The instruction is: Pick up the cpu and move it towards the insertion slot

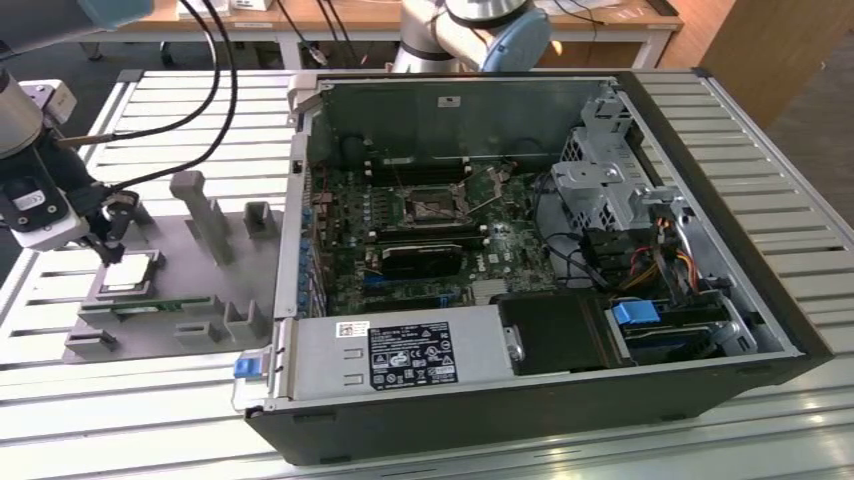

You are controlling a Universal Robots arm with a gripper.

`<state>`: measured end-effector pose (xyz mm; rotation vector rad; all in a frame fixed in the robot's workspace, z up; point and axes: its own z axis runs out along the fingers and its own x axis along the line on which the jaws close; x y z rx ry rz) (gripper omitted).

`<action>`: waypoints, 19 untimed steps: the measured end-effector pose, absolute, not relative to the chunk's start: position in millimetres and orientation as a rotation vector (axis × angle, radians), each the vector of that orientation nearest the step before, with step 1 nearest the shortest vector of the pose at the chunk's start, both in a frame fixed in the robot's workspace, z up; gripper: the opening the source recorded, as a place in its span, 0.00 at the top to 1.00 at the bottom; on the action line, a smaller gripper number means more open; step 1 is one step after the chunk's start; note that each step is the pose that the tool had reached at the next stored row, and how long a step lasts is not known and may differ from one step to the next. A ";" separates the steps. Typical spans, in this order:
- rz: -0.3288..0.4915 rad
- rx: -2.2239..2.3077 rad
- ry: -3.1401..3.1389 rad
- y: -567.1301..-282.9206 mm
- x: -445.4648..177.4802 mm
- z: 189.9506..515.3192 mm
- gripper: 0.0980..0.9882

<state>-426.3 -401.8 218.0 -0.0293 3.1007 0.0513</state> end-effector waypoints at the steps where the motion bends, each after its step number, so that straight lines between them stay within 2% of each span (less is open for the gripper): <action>1: 0.051 -0.028 3.101 -402.9 -426.3 216.9 1.00; 19: 0.051 0.011 3.100 -406.3 -426.2 197.6 1.00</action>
